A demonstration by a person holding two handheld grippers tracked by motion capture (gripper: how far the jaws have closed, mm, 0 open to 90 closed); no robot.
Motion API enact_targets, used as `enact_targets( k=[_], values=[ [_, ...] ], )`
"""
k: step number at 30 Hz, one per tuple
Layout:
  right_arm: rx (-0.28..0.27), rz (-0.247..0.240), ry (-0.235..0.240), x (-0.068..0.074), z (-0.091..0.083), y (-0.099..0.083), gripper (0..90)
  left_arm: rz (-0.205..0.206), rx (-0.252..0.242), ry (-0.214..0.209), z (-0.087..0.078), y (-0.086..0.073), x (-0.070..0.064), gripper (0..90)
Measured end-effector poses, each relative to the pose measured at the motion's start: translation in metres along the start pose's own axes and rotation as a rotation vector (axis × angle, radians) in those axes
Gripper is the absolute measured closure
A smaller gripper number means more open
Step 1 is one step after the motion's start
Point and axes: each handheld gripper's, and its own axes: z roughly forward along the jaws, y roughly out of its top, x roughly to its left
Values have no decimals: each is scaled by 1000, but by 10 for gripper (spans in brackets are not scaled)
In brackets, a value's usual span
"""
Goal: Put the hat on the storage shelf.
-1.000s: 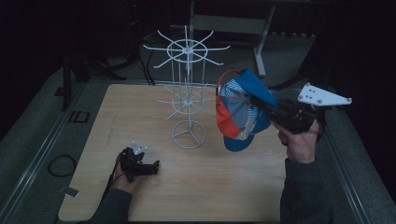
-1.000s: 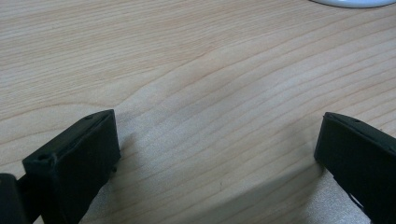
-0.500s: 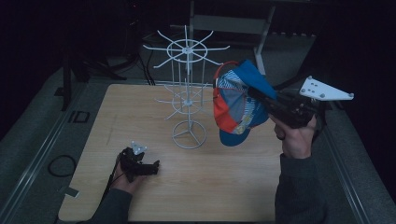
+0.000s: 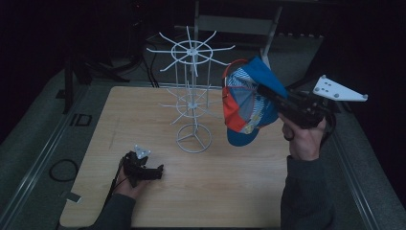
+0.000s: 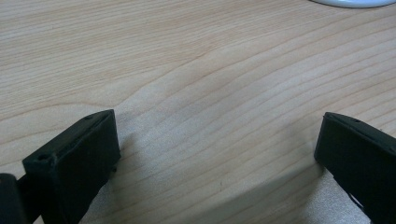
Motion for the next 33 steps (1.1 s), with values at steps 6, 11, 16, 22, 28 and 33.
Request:
enact_targets(
  k=[6, 11, 16, 22, 28, 33],
  values=[
    [4, 5, 4, -3, 6, -1, 870, 0, 0, 0, 0, 0, 0, 1],
    [5, 12, 16, -6, 16, 0, 870, 0, -1, 0, 0, 0, 0, 1],
    [63, 20, 37, -6, 33, -9, 866, 0, 0, 0, 0, 0, 0, 1],
    [181, 26, 35, -6, 62, -27, 855, 2, 3, 0, 0, 0, 0, 1],
    [271, 37, 41, -6, 70, -39, 647, -1, 3, 0, 0, 0, 0, 1],
    [354, 25, -40, -6, 68, -44, 333, 0, 3, 1, 0, 0, 0, 1]
  ],
)
